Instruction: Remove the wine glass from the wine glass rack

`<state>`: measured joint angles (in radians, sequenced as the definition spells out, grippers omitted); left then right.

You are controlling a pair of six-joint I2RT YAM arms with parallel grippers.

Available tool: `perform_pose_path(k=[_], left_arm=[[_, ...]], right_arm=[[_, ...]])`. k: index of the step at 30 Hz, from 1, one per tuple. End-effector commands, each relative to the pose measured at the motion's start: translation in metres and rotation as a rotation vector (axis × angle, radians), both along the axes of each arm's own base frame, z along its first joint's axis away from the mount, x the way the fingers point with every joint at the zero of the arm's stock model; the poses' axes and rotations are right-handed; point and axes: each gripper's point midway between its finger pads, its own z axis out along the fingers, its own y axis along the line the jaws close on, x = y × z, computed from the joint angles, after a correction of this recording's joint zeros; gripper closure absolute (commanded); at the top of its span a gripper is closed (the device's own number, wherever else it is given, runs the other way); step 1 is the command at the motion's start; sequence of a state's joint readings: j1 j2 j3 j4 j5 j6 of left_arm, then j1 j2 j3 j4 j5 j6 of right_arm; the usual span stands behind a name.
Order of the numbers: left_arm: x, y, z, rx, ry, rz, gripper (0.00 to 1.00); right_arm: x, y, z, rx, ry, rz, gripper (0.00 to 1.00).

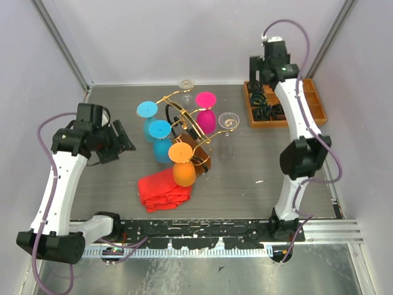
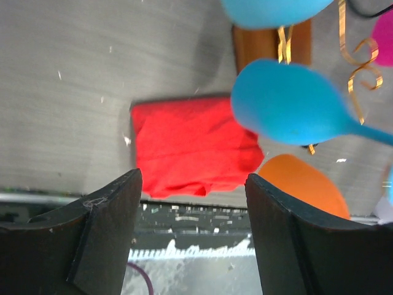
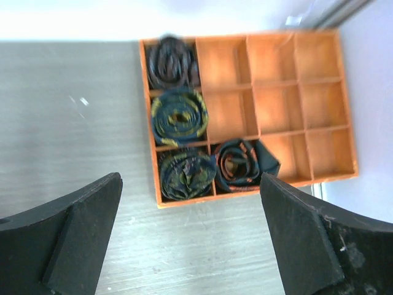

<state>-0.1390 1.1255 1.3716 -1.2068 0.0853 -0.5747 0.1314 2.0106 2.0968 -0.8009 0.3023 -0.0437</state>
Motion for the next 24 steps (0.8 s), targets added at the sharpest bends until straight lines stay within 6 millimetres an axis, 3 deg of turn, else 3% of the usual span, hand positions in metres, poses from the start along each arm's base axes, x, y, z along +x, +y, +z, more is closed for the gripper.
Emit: perform_pose_path(k=[1,3,6,16,20,24], left_arm=[[-0.043,-0.015,-0.031,-0.085,0.165,0.026,0.25],[-0.059,-0.027,-0.045,-0.109,0.212,0.022,0.23],[-0.077,-0.041,-0.062,-0.127,0.255,0.014,0.0],[-0.087,-0.087,-0.116,-0.049,0.329,-0.027,0.02],[-0.079,-0.091,-0.132,0.052,0.376,-0.029,0.02],[-0.083,-0.081,-0.158,0.198,0.516,0.008,0.02]], right_arm=[[-0.013,0.014,0.102,0.106,-0.251,0.045,0.0],[-0.019,0.017,0.109,0.128,-0.262,0.056,0.0],[-0.026,0.028,0.114,0.179,-0.269,0.094,0.0],[-0.047,0.042,0.135,0.263,-0.321,0.15,0.0],[-0.058,0.042,0.142,0.262,-0.341,0.167,0.0],[-0.066,0.042,0.148,0.264,-0.358,0.177,0.0]])
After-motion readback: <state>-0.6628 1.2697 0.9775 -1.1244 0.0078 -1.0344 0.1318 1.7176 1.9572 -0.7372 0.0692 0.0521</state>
